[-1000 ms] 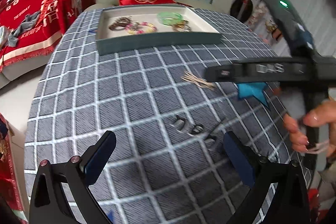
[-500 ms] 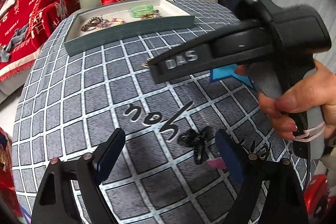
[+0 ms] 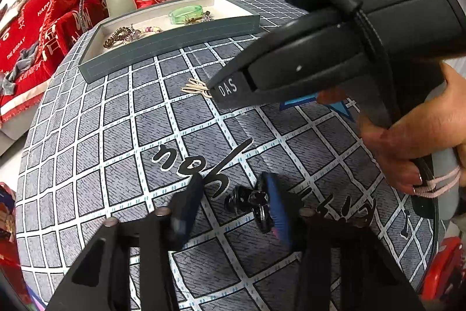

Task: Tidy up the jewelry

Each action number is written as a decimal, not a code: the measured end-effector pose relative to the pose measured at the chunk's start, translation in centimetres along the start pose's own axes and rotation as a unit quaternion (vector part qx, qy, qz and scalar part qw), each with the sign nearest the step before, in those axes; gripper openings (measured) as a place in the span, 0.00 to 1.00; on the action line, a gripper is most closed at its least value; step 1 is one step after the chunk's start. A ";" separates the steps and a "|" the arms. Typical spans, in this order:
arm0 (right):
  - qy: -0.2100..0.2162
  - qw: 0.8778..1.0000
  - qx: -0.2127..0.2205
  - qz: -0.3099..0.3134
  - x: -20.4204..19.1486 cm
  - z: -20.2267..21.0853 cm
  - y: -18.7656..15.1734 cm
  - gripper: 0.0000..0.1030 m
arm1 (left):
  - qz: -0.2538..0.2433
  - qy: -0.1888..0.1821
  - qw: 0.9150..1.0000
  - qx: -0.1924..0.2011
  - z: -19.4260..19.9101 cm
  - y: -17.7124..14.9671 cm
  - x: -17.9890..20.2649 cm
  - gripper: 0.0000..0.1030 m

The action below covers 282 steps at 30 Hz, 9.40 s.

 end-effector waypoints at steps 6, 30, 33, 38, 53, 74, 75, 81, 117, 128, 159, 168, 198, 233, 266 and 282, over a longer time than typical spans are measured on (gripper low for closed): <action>0.009 1.000 0.004 -0.017 0.2 0.3 -0.2 0.10 | 0.012 -0.031 0.999 0.003 0.5 0.2 0.0 0.36; 0.057 0.988 0.028 -0.142 3.8 3.3 -1.3 0.09 | 0.093 -0.025 0.995 0.031 2.3 4.2 -8.2 0.36; 0.054 0.987 0.030 -0.150 4.3 3.5 -1.4 0.09 | 0.098 -0.023 0.994 0.034 2.5 4.9 -8.9 0.36; 0.048 0.986 0.034 -0.159 5.1 4.1 -1.1 0.09 | 0.104 -0.019 0.993 0.046 2.8 6.5 -10.3 0.36; 0.038 0.981 0.073 -0.178 7.0 6.3 3.5 0.09 | 0.092 0.006 0.992 0.085 2.9 12.4 -13.3 0.36; 0.034 0.978 0.081 -0.187 8.4 3.7 9.8 0.09 | 0.108 0.011 0.991 0.077 -1.1 15.9 -15.9 0.37; 0.034 0.978 0.080 -0.188 8.5 3.5 10.0 0.09 | 0.110 0.012 0.991 0.077 -1.3 16.2 -16.1 0.36; 0.031 0.979 0.073 -0.186 8.6 2.0 11.4 0.09 | 0.114 0.026 0.990 0.073 -2.8 17.7 -17.5 0.36; -0.028 0.987 0.048 -0.151 9.9 -4.8 16.0 0.09 | 0.097 0.090 0.991 0.024 -11.4 19.8 -19.5 0.37; -0.021 0.987 0.049 -0.153 9.6 -4.8 15.7 0.10 | 0.077 0.097 0.992 0.028 -11.0 19.7 -18.7 0.37; -0.014 0.984 0.074 -0.163 10.2 -2.0 15.3 0.57 | 0.089 0.098 0.990 0.057 -8.2 20.4 -18.6 0.84; -0.013 0.985 0.065 -0.161 9.9 -2.3 14.9 0.57 | 0.081 0.106 0.990 0.052 -8.1 20.1 -18.5 0.84; -0.030 0.990 0.020 -0.135 9.2 -2.6 14.5 0.80 | 0.067 0.124 0.989 0.040 -7.3 19.0 -18.8 1.00; -0.042 0.989 0.061 -0.129 7.9 -0.3 12.4 1.00 | 0.073 0.135 0.987 0.036 -3.8 15.4 -18.3 1.00; -0.107 0.965 0.216 -0.104 4.7 8.0 5.5 1.00 | 0.119 0.174 0.968 0.138 3.9 9.2 -15.3 1.00; -0.126 0.962 0.227 -0.089 4.0 9.0 4.8 1.00 | 0.127 0.170 0.968 0.134 3.6 8.4 -14.6 1.00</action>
Point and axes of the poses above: each gripper's, at about its wrist camera, not at the fingertips, and z roughly against the way its jaws point, x to its right, y to its top, the point moved 9 cm from there along -z, roughly the way its jaws point
